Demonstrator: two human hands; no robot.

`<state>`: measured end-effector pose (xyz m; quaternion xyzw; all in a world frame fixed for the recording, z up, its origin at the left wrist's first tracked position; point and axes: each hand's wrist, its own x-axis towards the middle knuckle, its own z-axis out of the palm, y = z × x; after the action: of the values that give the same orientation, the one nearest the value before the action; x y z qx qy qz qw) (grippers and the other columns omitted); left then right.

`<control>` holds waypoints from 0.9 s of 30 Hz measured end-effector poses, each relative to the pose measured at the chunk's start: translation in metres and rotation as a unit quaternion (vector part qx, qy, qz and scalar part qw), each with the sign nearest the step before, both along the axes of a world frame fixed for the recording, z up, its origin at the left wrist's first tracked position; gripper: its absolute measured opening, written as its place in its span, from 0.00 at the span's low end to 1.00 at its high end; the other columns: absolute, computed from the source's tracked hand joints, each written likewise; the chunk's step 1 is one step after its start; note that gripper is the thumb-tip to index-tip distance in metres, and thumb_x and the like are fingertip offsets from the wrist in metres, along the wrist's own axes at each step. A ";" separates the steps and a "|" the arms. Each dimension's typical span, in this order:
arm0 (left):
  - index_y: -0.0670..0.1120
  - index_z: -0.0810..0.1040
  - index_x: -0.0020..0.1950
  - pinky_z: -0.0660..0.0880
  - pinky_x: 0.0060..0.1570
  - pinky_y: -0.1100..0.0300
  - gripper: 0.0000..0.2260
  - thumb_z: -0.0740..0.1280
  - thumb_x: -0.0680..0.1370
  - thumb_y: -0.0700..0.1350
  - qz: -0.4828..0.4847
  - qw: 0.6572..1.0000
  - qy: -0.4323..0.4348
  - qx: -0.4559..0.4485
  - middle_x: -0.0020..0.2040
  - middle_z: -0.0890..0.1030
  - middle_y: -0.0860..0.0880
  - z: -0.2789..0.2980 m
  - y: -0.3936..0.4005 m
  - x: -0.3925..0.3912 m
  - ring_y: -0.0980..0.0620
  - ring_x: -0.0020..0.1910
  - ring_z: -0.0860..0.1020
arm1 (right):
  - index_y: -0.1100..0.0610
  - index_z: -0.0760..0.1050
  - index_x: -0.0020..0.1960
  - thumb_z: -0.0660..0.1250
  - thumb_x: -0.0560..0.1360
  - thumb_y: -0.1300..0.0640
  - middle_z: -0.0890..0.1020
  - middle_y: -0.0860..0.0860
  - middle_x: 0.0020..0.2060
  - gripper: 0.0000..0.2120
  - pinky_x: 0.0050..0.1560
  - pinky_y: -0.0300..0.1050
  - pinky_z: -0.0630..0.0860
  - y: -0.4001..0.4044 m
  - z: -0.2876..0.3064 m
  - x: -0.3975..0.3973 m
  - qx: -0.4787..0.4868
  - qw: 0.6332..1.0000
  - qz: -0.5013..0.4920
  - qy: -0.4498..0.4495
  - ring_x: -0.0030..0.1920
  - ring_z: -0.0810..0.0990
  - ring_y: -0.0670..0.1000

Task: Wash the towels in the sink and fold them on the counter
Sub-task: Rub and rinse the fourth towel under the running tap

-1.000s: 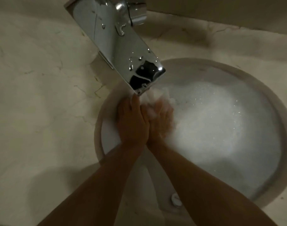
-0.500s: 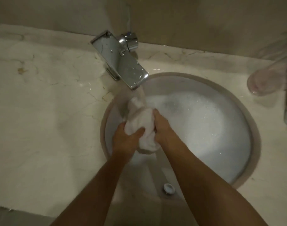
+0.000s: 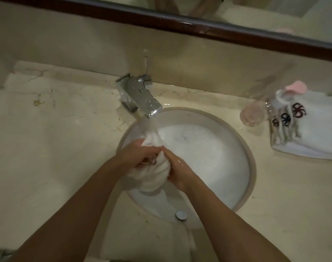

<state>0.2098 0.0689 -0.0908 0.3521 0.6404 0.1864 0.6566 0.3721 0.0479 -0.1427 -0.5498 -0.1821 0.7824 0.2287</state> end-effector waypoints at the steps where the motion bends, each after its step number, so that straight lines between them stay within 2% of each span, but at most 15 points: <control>1: 0.43 0.81 0.43 0.73 0.32 0.67 0.07 0.71 0.77 0.46 -0.022 0.999 0.041 0.017 0.34 0.82 0.48 0.002 0.001 0.000 0.55 0.31 0.78 | 0.62 0.80 0.62 0.65 0.80 0.44 0.84 0.60 0.57 0.22 0.66 0.54 0.75 0.005 0.004 0.003 -0.003 0.999 -0.031 0.010 0.58 0.82 0.58; 2: 0.44 0.81 0.42 0.72 0.30 0.68 0.08 0.69 0.78 0.46 -0.016 0.998 0.052 0.024 0.35 0.82 0.49 0.004 0.001 0.001 0.55 0.31 0.78 | 0.64 0.79 0.63 0.65 0.80 0.48 0.83 0.61 0.58 0.21 0.69 0.56 0.73 0.009 0.006 0.006 0.000 0.998 -0.063 0.012 0.60 0.82 0.60; 4: 0.47 0.81 0.44 0.73 0.33 0.65 0.09 0.66 0.80 0.48 0.051 0.998 0.034 0.022 0.39 0.83 0.50 0.007 0.002 0.008 0.55 0.34 0.79 | 0.64 0.75 0.68 0.66 0.80 0.51 0.82 0.63 0.60 0.21 0.70 0.60 0.71 0.018 0.014 0.012 -0.014 0.991 -0.117 0.066 0.63 0.80 0.62; 5: 0.47 0.81 0.45 0.74 0.34 0.64 0.09 0.64 0.82 0.48 0.096 0.995 0.008 0.022 0.39 0.83 0.51 0.007 0.004 0.011 0.55 0.34 0.80 | 0.65 0.74 0.69 0.66 0.80 0.51 0.80 0.63 0.62 0.23 0.71 0.59 0.70 0.019 0.021 0.015 -0.024 0.985 -0.138 0.098 0.64 0.79 0.62; 7: 0.46 0.78 0.50 0.72 0.28 0.65 0.07 0.60 0.83 0.44 0.164 0.984 -0.054 0.035 0.33 0.81 0.53 0.009 0.005 0.017 0.56 0.27 0.77 | 0.66 0.72 0.71 0.62 0.82 0.47 0.78 0.64 0.65 0.27 0.73 0.56 0.67 0.020 0.025 0.022 -0.064 0.975 -0.144 0.158 0.67 0.77 0.60; 9: 0.45 0.78 0.55 0.73 0.30 0.63 0.07 0.60 0.82 0.42 0.177 0.980 -0.031 0.084 0.34 0.81 0.51 0.008 0.007 0.017 0.54 0.28 0.77 | 0.66 0.71 0.72 0.59 0.83 0.45 0.76 0.64 0.68 0.28 0.77 0.54 0.61 0.013 0.028 0.026 -0.104 0.969 -0.121 0.188 0.71 0.72 0.59; 11: 0.44 0.81 0.51 0.74 0.40 0.58 0.10 0.63 0.77 0.46 0.167 0.975 0.040 0.140 0.38 0.83 0.49 0.010 0.013 0.013 0.50 0.35 0.79 | 0.64 0.72 0.72 0.63 0.82 0.46 0.75 0.62 0.69 0.26 0.76 0.53 0.62 0.006 0.026 0.022 -0.146 0.963 -0.102 0.200 0.72 0.72 0.58; 14: 0.41 0.82 0.44 0.72 0.36 0.58 0.08 0.66 0.74 0.43 0.205 0.971 0.029 0.122 0.35 0.81 0.46 0.023 0.022 0.008 0.48 0.34 0.78 | 0.64 0.71 0.73 0.66 0.79 0.50 0.73 0.63 0.71 0.27 0.71 0.58 0.69 -0.007 0.020 0.017 -0.178 0.941 -0.133 0.255 0.70 0.73 0.62; 16: 0.45 0.83 0.45 0.77 0.35 0.54 0.07 0.66 0.73 0.42 0.195 0.975 -0.005 0.102 0.36 0.83 0.45 0.021 0.021 0.005 0.43 0.36 0.82 | 0.66 0.67 0.74 0.65 0.80 0.50 0.69 0.64 0.73 0.29 0.71 0.60 0.69 -0.005 0.016 0.010 -0.154 0.930 -0.159 0.292 0.70 0.72 0.63; 18: 0.50 0.84 0.49 0.80 0.46 0.47 0.11 0.64 0.72 0.43 0.141 0.981 0.007 0.131 0.43 0.86 0.47 0.011 0.014 0.002 0.43 0.45 0.84 | 0.67 0.65 0.76 0.63 0.82 0.49 0.67 0.65 0.74 0.29 0.75 0.59 0.63 0.004 0.016 0.002 -0.119 0.928 -0.183 0.300 0.74 0.68 0.62; 20: 0.54 0.83 0.54 0.78 0.56 0.50 0.15 0.63 0.72 0.43 0.099 0.981 0.036 0.163 0.49 0.86 0.52 0.008 0.010 -0.003 0.49 0.52 0.83 | 0.67 0.67 0.75 0.64 0.82 0.47 0.67 0.64 0.74 0.30 0.77 0.56 0.60 0.015 0.012 0.000 -0.138 0.929 -0.181 0.292 0.75 0.66 0.60; 22: 0.55 0.83 0.56 0.77 0.56 0.54 0.19 0.62 0.69 0.45 0.085 0.979 0.041 0.178 0.51 0.85 0.54 0.013 0.013 -0.008 0.52 0.53 0.82 | 0.65 0.71 0.72 0.66 0.80 0.45 0.71 0.62 0.72 0.29 0.73 0.54 0.68 0.022 0.011 0.004 -0.183 0.930 -0.174 0.267 0.74 0.70 0.59; 24: 0.54 0.83 0.59 0.77 0.55 0.55 0.22 0.62 0.67 0.47 0.099 0.974 0.057 0.194 0.52 0.85 0.54 0.021 0.018 -0.009 0.53 0.53 0.82 | 0.61 0.76 0.68 0.69 0.77 0.44 0.79 0.59 0.66 0.26 0.64 0.53 0.77 0.023 0.010 0.003 -0.223 0.932 -0.164 0.234 0.68 0.75 0.57; 25: 0.53 0.82 0.59 0.77 0.55 0.55 0.22 0.62 0.68 0.46 0.101 0.970 0.081 0.206 0.52 0.85 0.54 0.024 0.019 -0.009 0.53 0.53 0.82 | 0.58 0.77 0.68 0.70 0.75 0.43 0.80 0.58 0.64 0.27 0.64 0.52 0.77 0.021 0.012 -0.001 -0.244 0.929 -0.160 0.228 0.66 0.77 0.57; 27: 0.51 0.83 0.51 0.76 0.48 0.57 0.14 0.63 0.70 0.43 0.055 0.960 0.126 0.244 0.45 0.84 0.54 0.027 0.015 -0.002 0.53 0.47 0.81 | 0.59 0.76 0.69 0.69 0.73 0.39 0.80 0.60 0.63 0.32 0.66 0.53 0.72 0.021 0.015 -0.013 -0.246 0.922 -0.168 0.246 0.65 0.77 0.58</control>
<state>0.2076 0.0843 -0.0637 0.4863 0.6717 0.3265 0.4535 0.3590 0.0687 -0.1278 -0.4018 0.1731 0.8632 0.2519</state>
